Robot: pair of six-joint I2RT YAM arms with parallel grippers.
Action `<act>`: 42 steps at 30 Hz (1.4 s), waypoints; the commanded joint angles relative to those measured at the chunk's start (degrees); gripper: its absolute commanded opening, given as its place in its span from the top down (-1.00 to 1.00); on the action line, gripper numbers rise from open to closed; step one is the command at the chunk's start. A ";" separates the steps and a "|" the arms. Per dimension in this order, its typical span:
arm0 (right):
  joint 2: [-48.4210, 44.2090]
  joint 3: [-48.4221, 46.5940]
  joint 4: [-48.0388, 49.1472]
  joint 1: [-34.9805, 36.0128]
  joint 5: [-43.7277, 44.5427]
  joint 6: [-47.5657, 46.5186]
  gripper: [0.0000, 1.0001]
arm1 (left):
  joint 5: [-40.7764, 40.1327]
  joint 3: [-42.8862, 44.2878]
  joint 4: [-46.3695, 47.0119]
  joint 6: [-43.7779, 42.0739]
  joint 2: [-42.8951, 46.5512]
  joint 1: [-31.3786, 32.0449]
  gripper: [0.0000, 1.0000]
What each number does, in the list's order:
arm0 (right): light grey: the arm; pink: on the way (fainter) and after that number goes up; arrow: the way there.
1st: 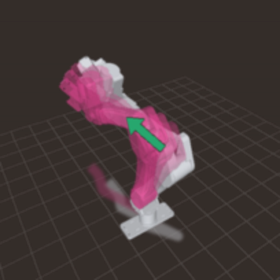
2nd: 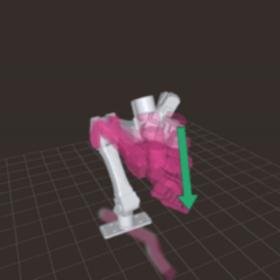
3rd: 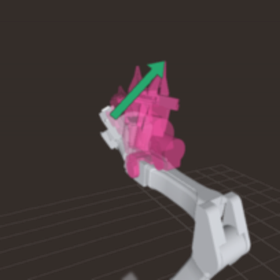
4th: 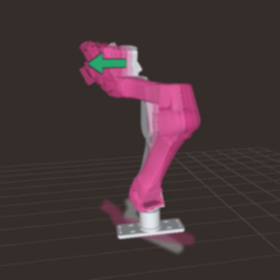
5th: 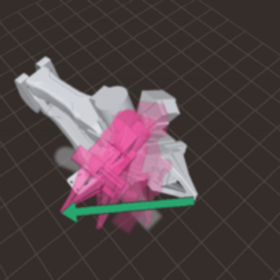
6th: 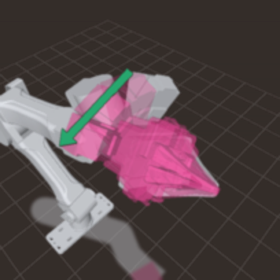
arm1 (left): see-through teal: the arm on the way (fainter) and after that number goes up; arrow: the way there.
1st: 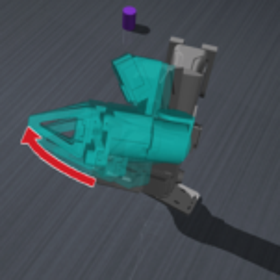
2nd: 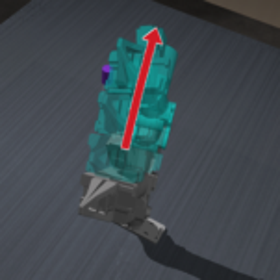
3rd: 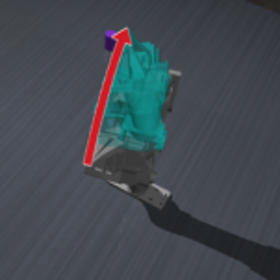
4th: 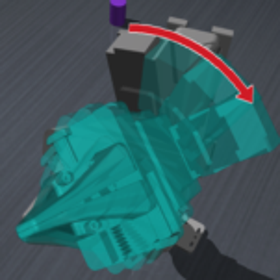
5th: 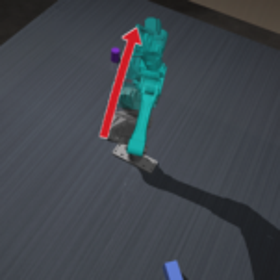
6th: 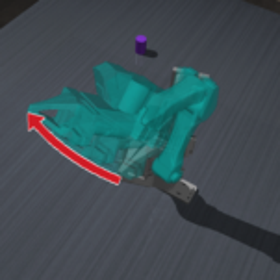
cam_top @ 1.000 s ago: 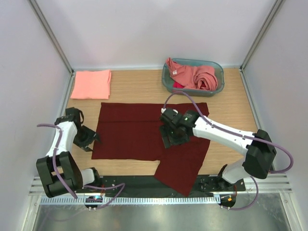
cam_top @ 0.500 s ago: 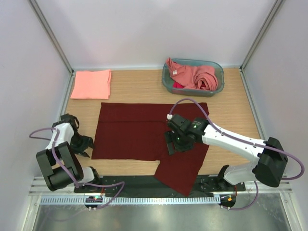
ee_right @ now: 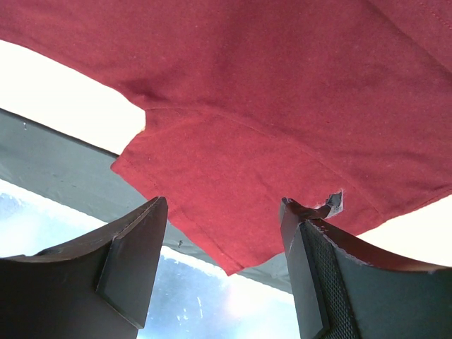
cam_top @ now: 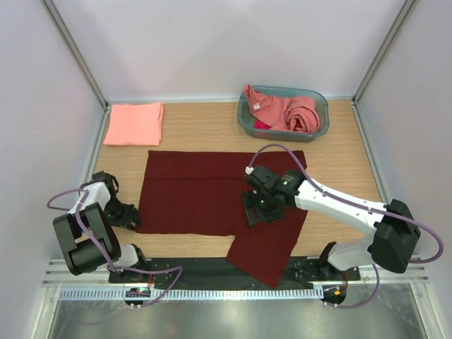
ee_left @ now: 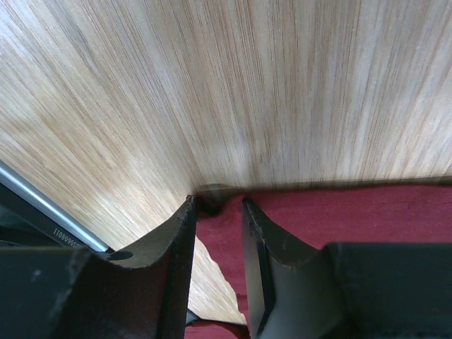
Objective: Fold and stack the t-shirts
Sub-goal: Fold the tshirt
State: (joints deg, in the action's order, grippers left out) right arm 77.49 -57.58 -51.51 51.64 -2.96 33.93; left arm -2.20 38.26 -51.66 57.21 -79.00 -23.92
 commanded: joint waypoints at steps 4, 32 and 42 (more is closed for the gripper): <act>-4.10 1.94 -2.11 -0.40 -0.03 -0.45 -0.42 | -4.83 -2.14 2.79 0.71 -2.04 -0.33 0.42; -6.04 8.36 -2.28 -1.72 0.85 5.62 -0.40 | -3.61 -2.84 -1.52 4.05 6.05 -0.16 0.26; -5.25 9.23 -2.11 -3.12 -0.20 7.37 -0.40 | -3.95 -3.54 0.86 3.70 2.01 -0.16 0.40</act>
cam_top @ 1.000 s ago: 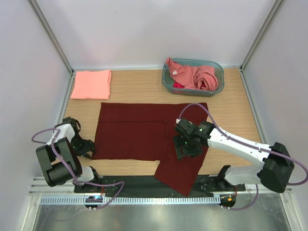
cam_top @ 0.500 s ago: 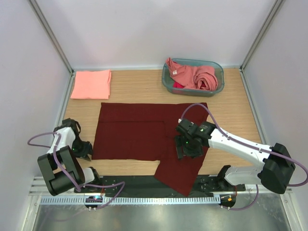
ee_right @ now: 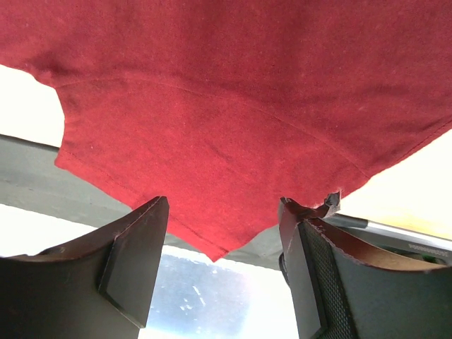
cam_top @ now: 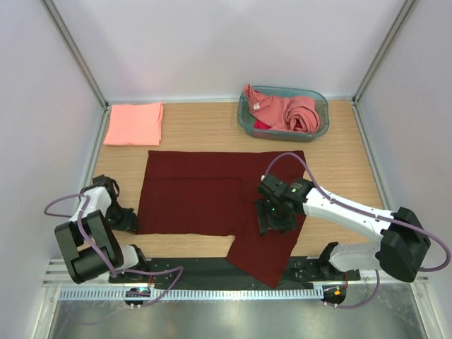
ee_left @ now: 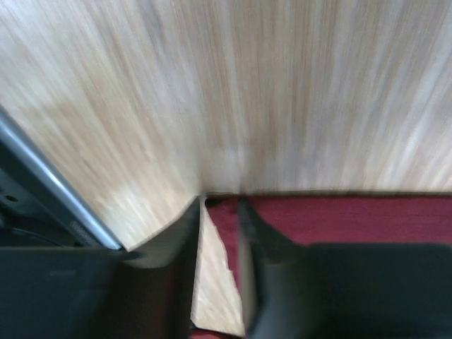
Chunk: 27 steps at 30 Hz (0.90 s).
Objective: Fold and stack the t-shirts
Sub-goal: Fold the tshirt
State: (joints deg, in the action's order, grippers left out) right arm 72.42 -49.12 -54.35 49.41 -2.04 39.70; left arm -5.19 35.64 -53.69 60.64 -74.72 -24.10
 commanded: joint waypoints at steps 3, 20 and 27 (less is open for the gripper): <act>-0.35 4.10 -0.58 -4.22 -0.94 4.76 -0.30 | -1.31 -1.01 3.24 0.18 -3.85 -0.07 0.78; -14.15 19.24 -1.99 -20.93 -4.46 17.77 -0.18 | -1.75 1.72 3.77 -3.51 -5.79 0.02 1.00; -14.86 25.73 5.12 -21.02 -9.64 19.09 -0.05 | -1.31 1.10 4.82 -3.69 -6.05 -0.07 1.00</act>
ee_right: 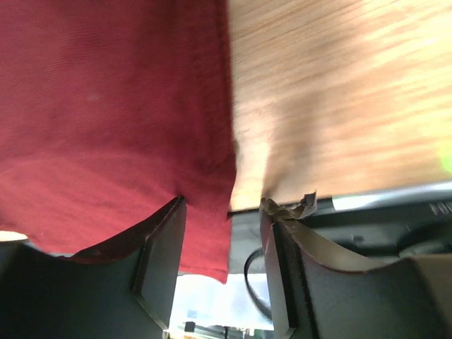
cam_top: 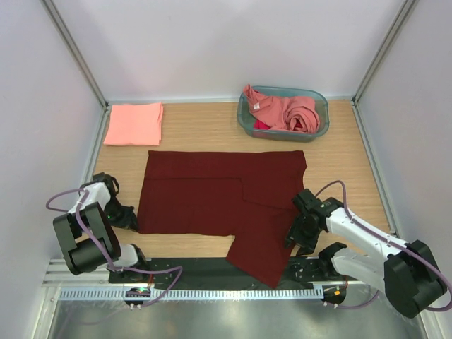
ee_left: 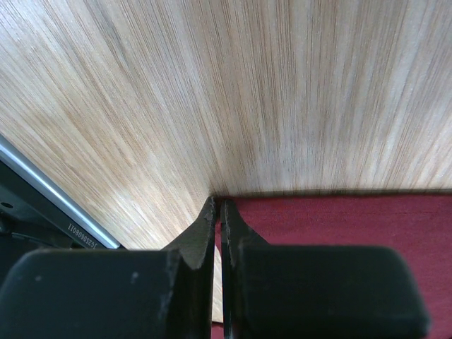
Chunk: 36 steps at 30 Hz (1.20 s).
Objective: Fold and stack the t-shirts
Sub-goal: Fold the tshirt
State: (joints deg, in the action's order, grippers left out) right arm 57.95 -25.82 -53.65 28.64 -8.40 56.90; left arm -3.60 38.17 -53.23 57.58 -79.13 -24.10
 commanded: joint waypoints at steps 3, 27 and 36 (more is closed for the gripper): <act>0.14 4.03 8.03 -0.25 -4.60 2.33 0.06 | -3.00 -1.17 4.19 -0.80 -1.73 0.02 0.99; 4.01 -18.82 -7.34 -7.02 2.95 -10.32 0.98 | -5.45 6.82 -5.91 -2.74 5.48 2.74 1.00; 6.73 -25.06 -9.98 -13.25 3.66 -16.11 0.98 | -6.07 11.39 -11.89 -0.81 6.80 4.41 0.99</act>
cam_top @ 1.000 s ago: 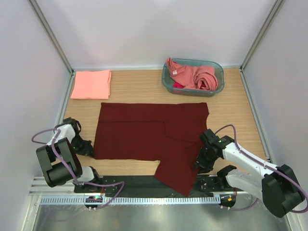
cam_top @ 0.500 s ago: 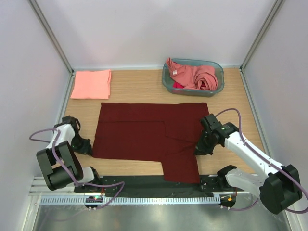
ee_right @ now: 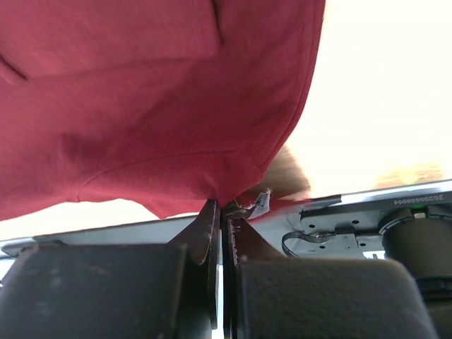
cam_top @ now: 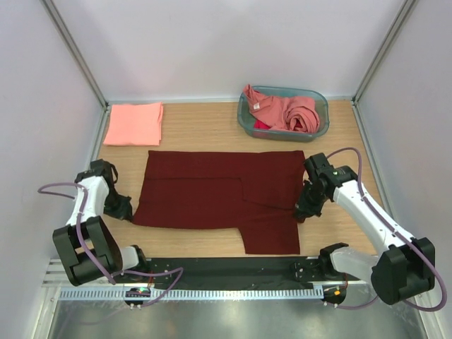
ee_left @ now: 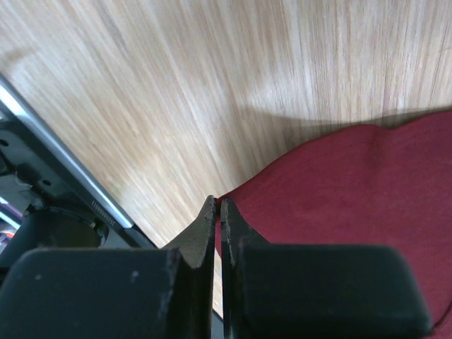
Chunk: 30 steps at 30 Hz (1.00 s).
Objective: Fold and stack the t-shirts
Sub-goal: Fold the tshirt
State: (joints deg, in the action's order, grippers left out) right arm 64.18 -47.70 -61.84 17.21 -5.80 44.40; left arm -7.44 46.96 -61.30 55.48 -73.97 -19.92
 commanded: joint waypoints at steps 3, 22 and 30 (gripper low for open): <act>1.91 -4.33 -1.70 -3.41 0.62 -5.46 0.98 | -2.93 3.66 -5.49 1.82 2.08 0.15 0.99; 12.37 -14.17 2.25 -6.23 0.09 -9.07 0.98 | -0.74 7.53 -0.15 1.29 -2.22 1.55 1.00; 15.36 -15.93 4.10 -7.28 0.79 -9.25 0.98 | -1.17 13.85 1.36 0.15 -10.74 6.38 0.99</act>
State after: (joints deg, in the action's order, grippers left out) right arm 78.63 -60.99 -59.42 10.57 -6.22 36.21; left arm -7.73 57.17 -62.43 56.38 -82.24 -15.18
